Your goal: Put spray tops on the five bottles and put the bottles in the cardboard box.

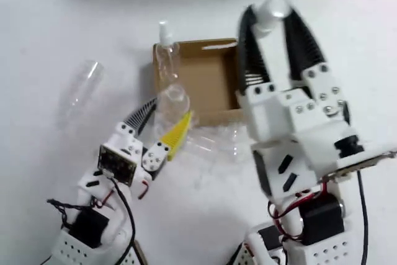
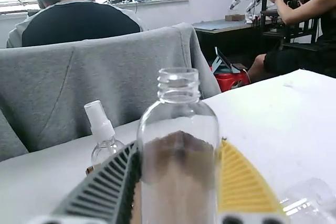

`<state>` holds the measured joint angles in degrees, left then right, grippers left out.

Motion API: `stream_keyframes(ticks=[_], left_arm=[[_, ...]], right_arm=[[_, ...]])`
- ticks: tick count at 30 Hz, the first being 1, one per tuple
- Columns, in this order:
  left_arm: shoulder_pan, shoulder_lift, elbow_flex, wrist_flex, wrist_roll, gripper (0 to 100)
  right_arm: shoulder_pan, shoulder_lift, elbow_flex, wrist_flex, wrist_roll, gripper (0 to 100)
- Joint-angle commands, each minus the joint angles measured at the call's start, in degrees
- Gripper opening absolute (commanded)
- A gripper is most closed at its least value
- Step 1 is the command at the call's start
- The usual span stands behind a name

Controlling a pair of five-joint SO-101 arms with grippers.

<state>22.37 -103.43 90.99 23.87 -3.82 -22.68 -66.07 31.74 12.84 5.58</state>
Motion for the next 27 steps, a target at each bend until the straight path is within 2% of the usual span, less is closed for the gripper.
stream_keyframes(ticks=[1, 8, 13, 21, 27], left_arm=[[0.40, -1.54, 0.44, -2.11, 0.09, 2], [-1.19, -1.54, 3.16, -2.29, -0.44, 2], [-4.88, -1.36, 6.07, -8.18, -0.44, 2], [-5.32, -1.45, 6.07, -8.09, -0.44, 2], [-5.32, -1.36, 6.07, -8.09, -0.44, 2]], right_arm=[[-4.62, 5.58, -7.47, 0.84, 0.09, 1.5], [-7.52, 15.87, -24.62, 17.71, 0.09, 1.5], [-8.92, 18.86, -29.01, 28.09, 0.09, 1.5], [-9.01, 19.56, -28.40, 29.14, 0.09, 1.5], [-9.01, 19.56, -23.56, 21.85, 0.00, 1.5]])
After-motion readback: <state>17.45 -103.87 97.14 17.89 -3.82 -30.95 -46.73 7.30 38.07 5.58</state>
